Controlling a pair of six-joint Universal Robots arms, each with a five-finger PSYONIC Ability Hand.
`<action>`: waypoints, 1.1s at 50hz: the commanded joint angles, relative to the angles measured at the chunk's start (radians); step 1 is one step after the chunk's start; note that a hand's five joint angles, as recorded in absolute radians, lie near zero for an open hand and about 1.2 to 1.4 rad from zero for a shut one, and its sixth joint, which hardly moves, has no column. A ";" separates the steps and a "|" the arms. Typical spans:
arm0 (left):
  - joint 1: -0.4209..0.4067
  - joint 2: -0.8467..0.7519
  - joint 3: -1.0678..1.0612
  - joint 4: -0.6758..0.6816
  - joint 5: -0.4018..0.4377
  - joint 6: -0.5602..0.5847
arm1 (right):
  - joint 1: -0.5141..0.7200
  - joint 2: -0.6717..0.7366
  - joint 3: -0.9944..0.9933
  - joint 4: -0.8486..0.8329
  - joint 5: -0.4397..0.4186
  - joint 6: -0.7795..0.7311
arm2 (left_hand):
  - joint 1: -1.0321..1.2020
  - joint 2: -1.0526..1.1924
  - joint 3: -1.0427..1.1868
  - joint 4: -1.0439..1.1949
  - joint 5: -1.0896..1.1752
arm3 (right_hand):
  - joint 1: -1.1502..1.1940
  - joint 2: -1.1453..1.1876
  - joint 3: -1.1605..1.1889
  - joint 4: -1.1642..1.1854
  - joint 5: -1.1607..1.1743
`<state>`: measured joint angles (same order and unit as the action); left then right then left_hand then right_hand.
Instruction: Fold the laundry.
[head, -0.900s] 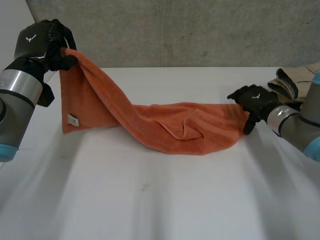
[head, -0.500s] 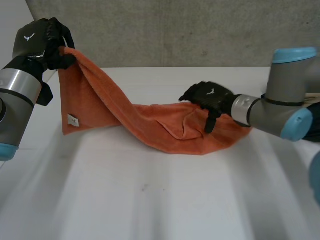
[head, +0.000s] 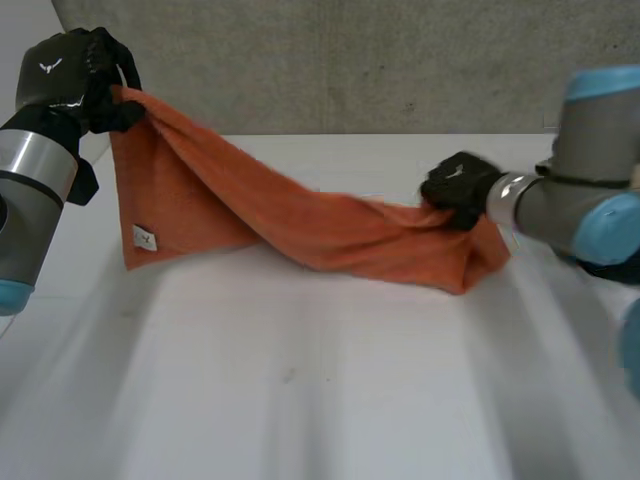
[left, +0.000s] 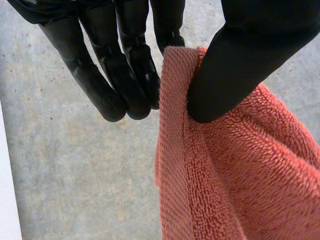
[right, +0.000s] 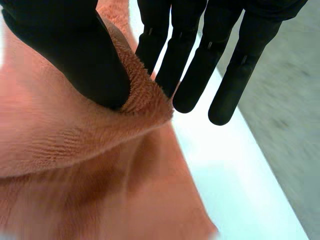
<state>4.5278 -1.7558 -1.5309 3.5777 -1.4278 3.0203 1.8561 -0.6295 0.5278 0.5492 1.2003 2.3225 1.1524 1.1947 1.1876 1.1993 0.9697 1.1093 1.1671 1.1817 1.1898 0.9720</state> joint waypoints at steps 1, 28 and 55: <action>-0.016 -0.046 0.035 -0.124 0.006 0.123 | -0.060 -0.272 0.365 0.003 0.088 0.006 | 0.244 0.202 0.209 0.197 0.252 | 0.287 0.229 0.215 0.207 0.250; -0.151 -0.363 0.681 0.226 -0.189 0.479 | 0.012 -0.283 0.152 -0.895 0.407 0.316 | 0.244 0.202 0.209 0.197 0.252 | 0.287 0.229 0.215 0.207 0.250; -0.001 -0.473 0.069 -0.025 -0.011 0.857 | 0.040 -0.217 0.861 -0.724 0.199 0.057 | 0.244 0.202 0.209 0.197 0.252 | 0.287 0.229 0.215 0.207 0.250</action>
<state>4.4921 -2.2078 -1.4394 3.6967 -1.4616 3.6989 1.8930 -0.9404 1.4323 -0.3144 1.3549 2.5071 1.1524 1.1974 1.1906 1.2027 0.9698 1.1093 1.1687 1.1876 1.1943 0.9902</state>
